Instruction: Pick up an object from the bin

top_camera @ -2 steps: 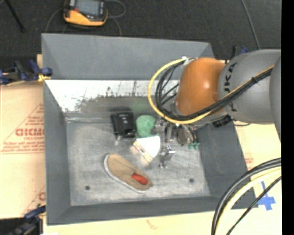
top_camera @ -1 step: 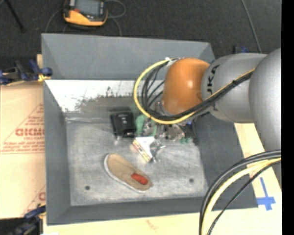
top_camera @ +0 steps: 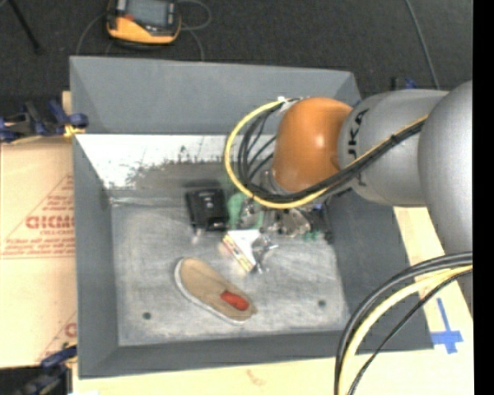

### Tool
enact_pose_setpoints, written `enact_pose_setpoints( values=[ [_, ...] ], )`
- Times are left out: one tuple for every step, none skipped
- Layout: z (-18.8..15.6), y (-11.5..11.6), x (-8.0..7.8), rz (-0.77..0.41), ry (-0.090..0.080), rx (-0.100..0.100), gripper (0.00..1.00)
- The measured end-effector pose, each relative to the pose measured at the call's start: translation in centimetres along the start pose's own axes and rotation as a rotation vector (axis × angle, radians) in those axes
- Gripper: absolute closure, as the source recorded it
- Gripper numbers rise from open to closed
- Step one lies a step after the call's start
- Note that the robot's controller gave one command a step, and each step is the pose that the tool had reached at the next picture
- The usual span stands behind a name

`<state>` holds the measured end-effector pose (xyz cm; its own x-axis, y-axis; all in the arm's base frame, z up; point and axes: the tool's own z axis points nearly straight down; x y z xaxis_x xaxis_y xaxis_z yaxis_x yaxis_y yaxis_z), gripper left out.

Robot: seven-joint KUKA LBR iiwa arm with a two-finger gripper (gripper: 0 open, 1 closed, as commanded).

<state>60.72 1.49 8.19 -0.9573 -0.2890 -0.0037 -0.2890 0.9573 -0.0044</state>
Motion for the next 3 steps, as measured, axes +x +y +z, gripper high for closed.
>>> enact_pose_setpoints(
  values=[
    [-4.3,-0.6,0.8,0.008,0.003,-0.004,1.00],
    [-8.2,-0.6,-0.8,0.011,-0.005,-0.001,1.00],
    [-14.0,-0.8,1.1,0.021,0.000,-0.003,1.00]
  ],
)
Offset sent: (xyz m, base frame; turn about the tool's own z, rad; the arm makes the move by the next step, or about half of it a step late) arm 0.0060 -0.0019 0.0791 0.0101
